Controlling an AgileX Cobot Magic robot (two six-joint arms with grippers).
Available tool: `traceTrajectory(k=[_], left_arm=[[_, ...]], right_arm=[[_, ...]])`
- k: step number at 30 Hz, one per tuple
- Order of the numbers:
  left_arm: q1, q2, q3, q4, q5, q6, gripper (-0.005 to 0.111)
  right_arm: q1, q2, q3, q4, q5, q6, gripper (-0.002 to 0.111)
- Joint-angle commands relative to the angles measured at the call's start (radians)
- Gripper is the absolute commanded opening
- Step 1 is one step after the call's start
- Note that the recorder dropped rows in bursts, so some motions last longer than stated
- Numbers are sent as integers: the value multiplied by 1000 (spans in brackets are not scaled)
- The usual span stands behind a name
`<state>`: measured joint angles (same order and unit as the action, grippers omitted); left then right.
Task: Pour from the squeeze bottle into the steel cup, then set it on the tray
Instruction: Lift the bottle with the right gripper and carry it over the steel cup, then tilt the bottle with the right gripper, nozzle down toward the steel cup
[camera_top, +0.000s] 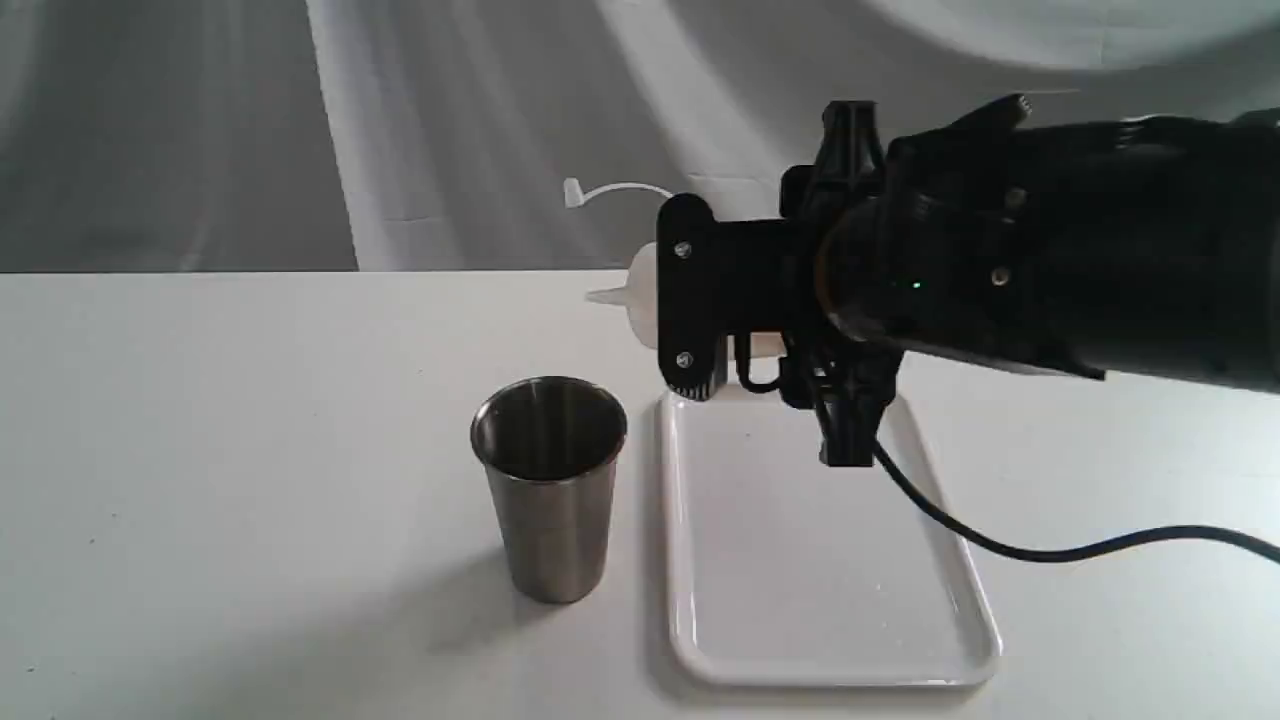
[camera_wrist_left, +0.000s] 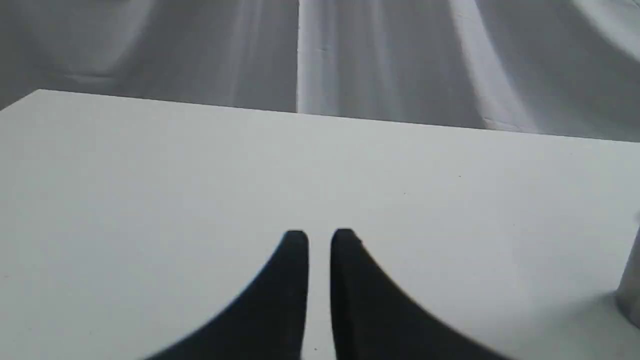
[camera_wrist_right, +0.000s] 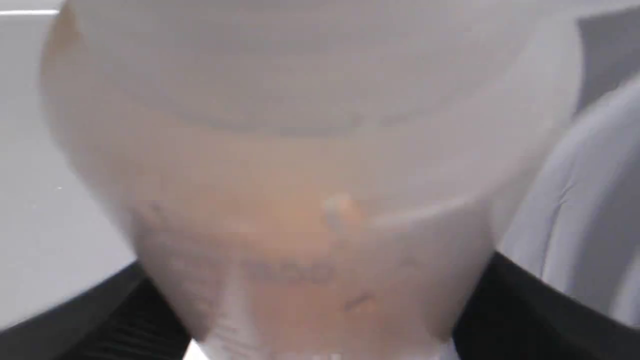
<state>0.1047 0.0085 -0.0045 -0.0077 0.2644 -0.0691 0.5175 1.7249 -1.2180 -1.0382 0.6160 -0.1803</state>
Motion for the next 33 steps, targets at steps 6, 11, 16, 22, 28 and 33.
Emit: traceTrajectory(k=[6,11,16,22,28,33], left_arm=[[-5,3,4,-4,1,-2,8],[-5,3,4,-4,1,-2,8],[-5,3,4,-4,1,-2,8],[-5,3,4,-4,1,-2,8],[-5,3,4,-4,1,-2,8],[-5,3,4,-4,1,-2,8]], right_arm=[[7,16,-13,-124,4,62,0],[7,40,-13,-230,4,62,0],[7,71,-13,-309,4,62,0],[7,86,-13,-389,-1,93,0],[7,86,-13,-444,-10,98,0],[7,86,-13,-474,-10,98,0]])
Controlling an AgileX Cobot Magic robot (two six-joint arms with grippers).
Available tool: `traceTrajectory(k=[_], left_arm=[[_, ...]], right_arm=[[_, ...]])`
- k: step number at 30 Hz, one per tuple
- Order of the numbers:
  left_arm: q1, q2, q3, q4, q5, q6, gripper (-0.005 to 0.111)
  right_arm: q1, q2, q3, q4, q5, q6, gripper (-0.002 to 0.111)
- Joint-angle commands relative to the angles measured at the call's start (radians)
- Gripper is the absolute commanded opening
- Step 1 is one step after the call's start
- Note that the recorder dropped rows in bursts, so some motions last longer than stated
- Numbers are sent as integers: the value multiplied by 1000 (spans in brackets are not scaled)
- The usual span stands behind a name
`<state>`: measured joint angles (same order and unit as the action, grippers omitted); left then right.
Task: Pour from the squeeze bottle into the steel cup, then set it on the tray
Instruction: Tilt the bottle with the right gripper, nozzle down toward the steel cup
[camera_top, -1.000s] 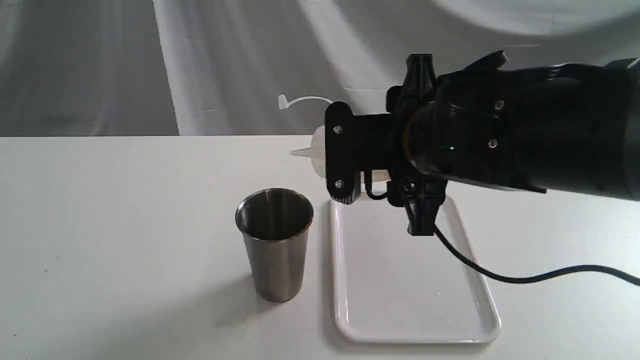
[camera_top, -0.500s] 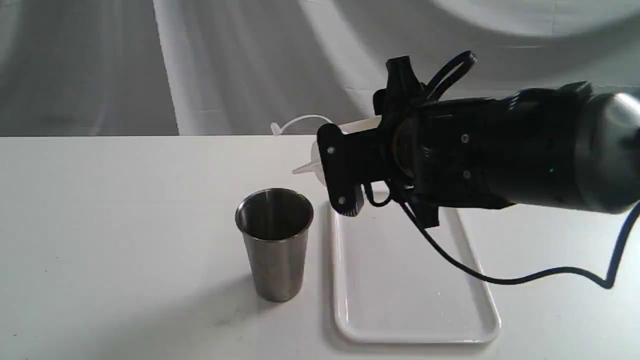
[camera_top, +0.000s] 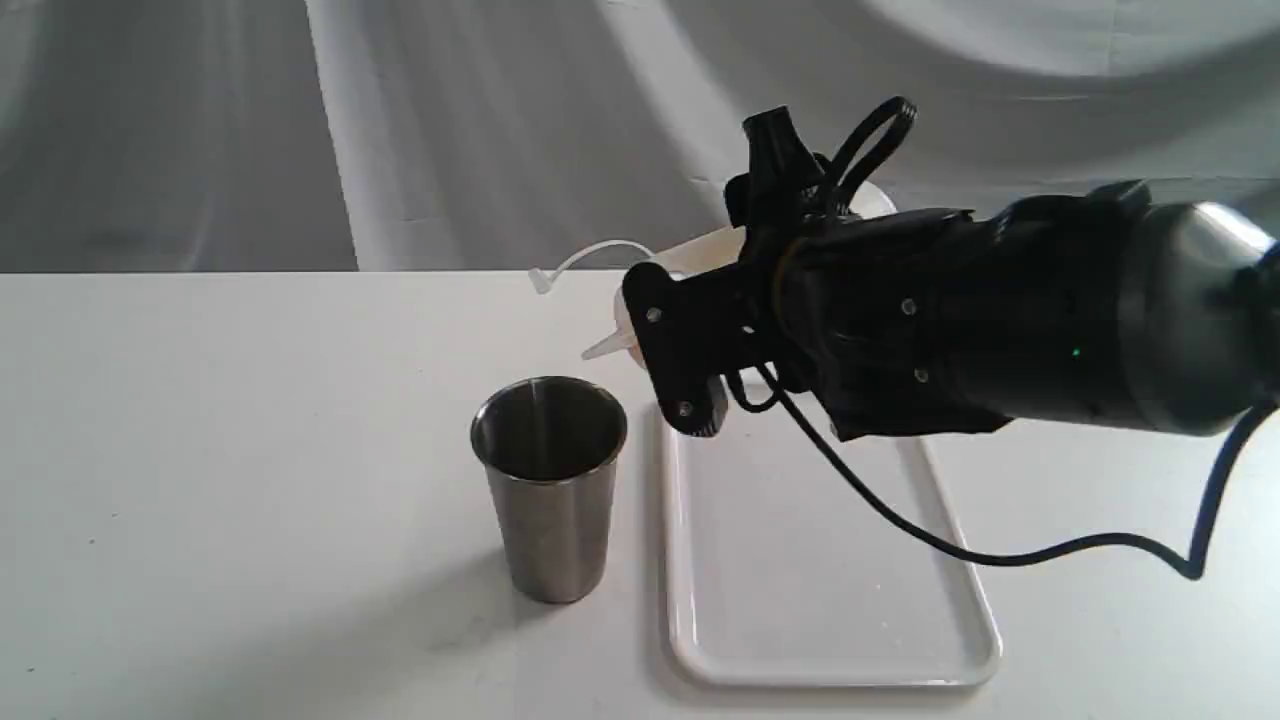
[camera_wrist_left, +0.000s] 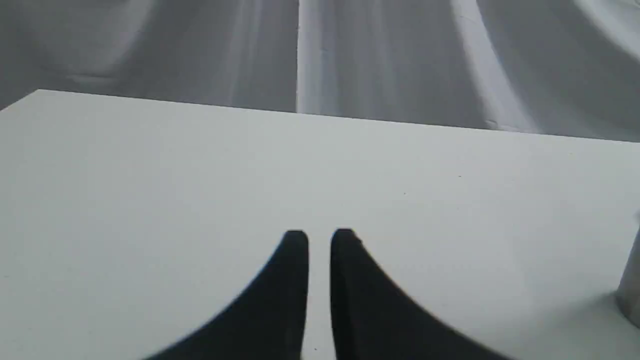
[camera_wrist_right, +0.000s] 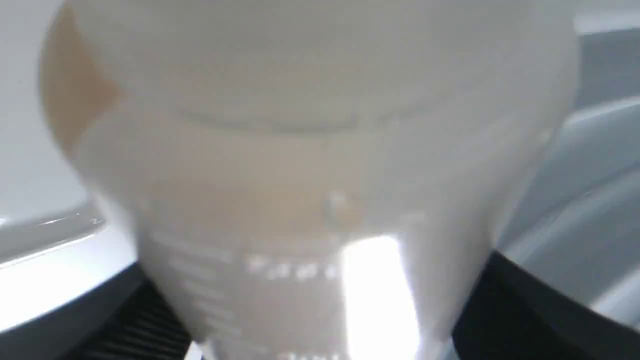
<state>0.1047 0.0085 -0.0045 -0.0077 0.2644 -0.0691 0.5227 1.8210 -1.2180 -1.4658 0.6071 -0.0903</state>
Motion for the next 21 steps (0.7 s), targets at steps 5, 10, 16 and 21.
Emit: traceTrajectory(k=[5,10,16,21], left_arm=[[-5,3,4,-4,1,-2,8],[-5,3,4,-4,1,-2,8],[-5,3,4,-4,1,-2,8],[-5,3,4,-4,1,-2,8]], right_arm=[[2,-10,-13,-103,-1,10,0],[2,-10,-13,-156,-1,31,0],[2,-4,-17,-172,-1,39,0],[2,26,-61,-181,10,51,0]])
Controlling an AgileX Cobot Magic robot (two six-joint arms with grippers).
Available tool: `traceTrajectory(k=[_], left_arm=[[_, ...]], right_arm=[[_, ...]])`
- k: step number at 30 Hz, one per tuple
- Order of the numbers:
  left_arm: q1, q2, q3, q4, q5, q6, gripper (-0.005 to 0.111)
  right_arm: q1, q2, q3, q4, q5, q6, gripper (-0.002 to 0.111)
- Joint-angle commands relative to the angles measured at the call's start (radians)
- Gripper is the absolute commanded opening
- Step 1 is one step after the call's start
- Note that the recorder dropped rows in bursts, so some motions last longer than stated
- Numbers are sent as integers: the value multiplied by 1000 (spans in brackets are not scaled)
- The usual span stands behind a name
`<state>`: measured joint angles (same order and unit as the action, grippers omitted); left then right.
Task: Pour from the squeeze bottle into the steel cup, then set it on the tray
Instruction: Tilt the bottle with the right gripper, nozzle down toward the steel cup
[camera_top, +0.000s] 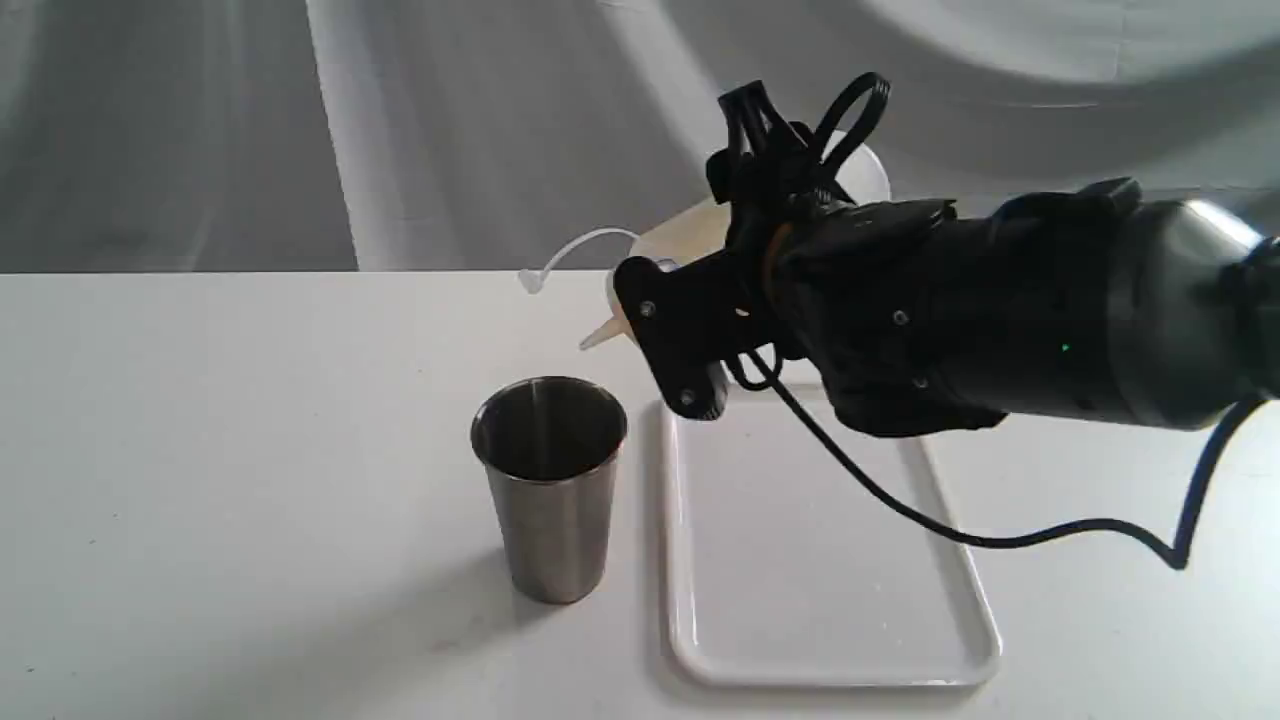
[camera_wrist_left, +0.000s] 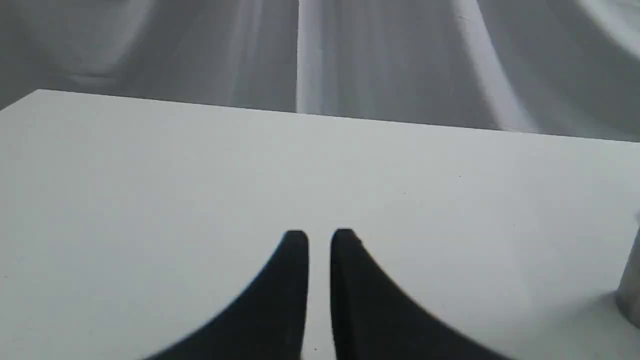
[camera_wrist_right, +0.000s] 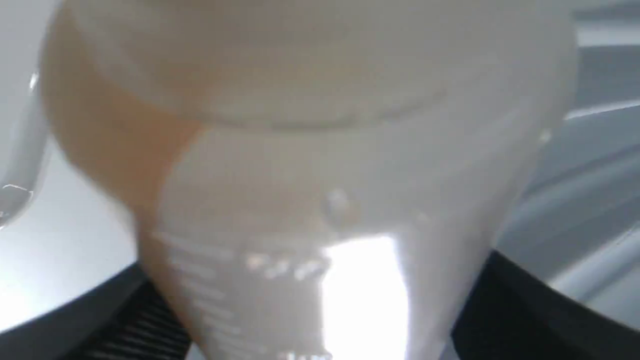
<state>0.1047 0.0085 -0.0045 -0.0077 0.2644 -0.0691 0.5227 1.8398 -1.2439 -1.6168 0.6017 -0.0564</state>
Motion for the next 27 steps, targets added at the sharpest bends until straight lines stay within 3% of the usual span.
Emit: traceTrajectory(k=[1,9,27], left_arm=[[-5,3,4,-4,1,-2,8],[-5,3,4,-4,1,-2,8],[-5,3,4,-4,1,-2,8]], right_arm=[[2,15,-45,-32,15,17,0],[4,38,-67,-128,6,9,0],[4,38,-67,-128,6,-131,0]])
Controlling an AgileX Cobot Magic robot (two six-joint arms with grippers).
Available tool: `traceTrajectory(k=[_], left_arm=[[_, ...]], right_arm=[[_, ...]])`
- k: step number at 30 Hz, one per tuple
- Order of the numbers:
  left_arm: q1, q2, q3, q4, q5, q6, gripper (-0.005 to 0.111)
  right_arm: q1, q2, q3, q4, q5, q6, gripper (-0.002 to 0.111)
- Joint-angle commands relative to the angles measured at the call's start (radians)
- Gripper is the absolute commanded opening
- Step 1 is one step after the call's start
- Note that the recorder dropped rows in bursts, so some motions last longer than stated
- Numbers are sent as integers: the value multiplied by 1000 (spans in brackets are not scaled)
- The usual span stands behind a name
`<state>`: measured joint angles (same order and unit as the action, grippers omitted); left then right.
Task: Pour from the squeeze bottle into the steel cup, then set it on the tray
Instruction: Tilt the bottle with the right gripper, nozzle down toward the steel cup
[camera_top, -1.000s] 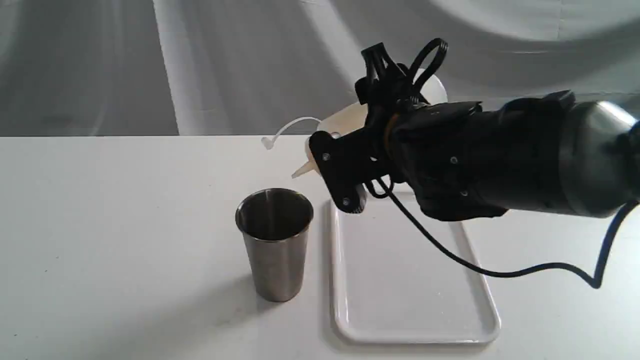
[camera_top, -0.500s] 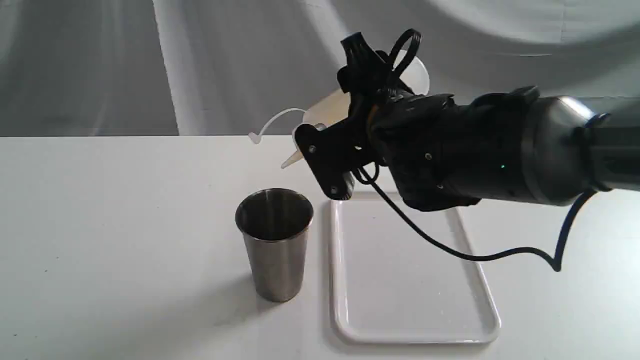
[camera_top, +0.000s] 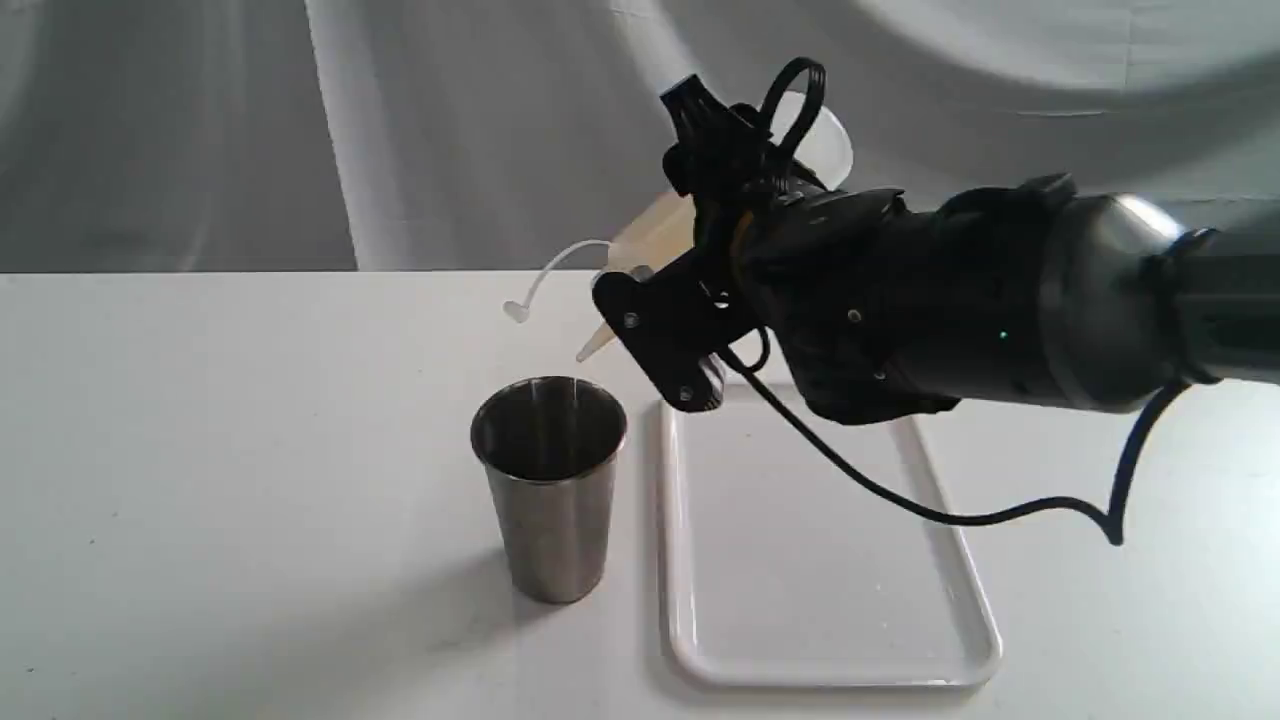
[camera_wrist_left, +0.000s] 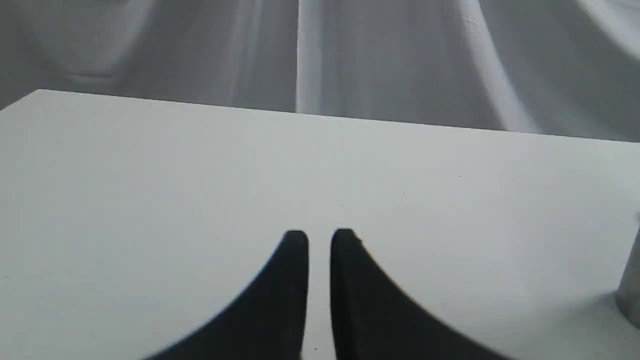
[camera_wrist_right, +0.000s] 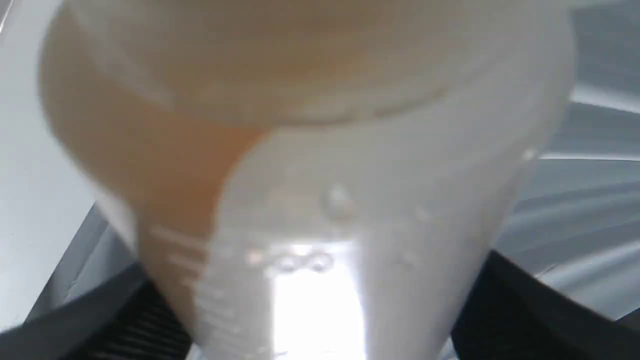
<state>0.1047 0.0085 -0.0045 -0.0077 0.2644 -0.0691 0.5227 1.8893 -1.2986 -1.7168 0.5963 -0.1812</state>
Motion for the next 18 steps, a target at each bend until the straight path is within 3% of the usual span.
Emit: traceTrajectory(k=[1,18], left_arm=[[-5,3,4,-4,1,-2,8],[-5,3,4,-4,1,-2,8]], right_arm=[[4,-12,-12,-28,11,-10,0],[4,-12,-13,-28,11,-50,0]])
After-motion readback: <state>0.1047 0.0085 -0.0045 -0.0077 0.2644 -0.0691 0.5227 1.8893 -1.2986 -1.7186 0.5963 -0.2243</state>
